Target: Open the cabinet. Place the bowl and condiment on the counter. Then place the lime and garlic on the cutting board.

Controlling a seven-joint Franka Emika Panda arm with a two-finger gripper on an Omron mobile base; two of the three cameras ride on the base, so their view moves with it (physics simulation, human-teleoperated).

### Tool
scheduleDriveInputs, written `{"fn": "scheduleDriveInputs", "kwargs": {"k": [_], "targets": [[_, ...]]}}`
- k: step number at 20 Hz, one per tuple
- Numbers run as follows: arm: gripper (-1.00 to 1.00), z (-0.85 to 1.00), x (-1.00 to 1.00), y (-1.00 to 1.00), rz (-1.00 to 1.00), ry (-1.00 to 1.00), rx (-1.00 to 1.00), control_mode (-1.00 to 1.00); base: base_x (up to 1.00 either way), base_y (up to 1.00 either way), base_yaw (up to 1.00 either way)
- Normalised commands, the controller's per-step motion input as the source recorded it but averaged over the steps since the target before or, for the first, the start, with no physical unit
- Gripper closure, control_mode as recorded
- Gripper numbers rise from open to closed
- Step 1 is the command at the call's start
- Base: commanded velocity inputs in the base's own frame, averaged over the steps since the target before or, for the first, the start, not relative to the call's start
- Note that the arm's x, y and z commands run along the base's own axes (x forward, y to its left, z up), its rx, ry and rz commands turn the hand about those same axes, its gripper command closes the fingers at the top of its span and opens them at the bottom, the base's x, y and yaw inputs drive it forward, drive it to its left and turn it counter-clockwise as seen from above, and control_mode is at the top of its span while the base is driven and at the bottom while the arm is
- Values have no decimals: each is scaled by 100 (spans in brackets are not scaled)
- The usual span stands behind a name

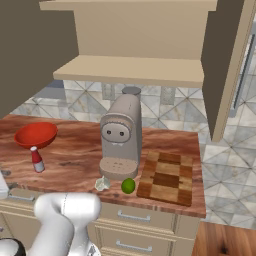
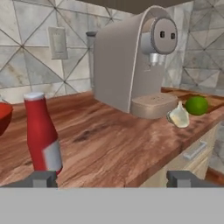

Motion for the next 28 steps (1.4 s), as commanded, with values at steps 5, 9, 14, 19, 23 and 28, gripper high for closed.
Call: {"fn": "scheduleDriveInputs", "kwargs": {"k": [5,9,14,19,23,28], "targets": [[-100,80,-11,0,0,1,2,-100,0,0,0],[-100,86,-8,-3,0,12,0,-100,0,0,0],[-100,44,-13,-29,0,16,0,-100,0,0,0],[-100,1,-23,-69,1,21,11,-100,0,0,0],[-100,10,-6,-67,0,35,14,-100,0,0,0],[-100,29,-5,-68,0,32,16,-100,0,0,0]]}}
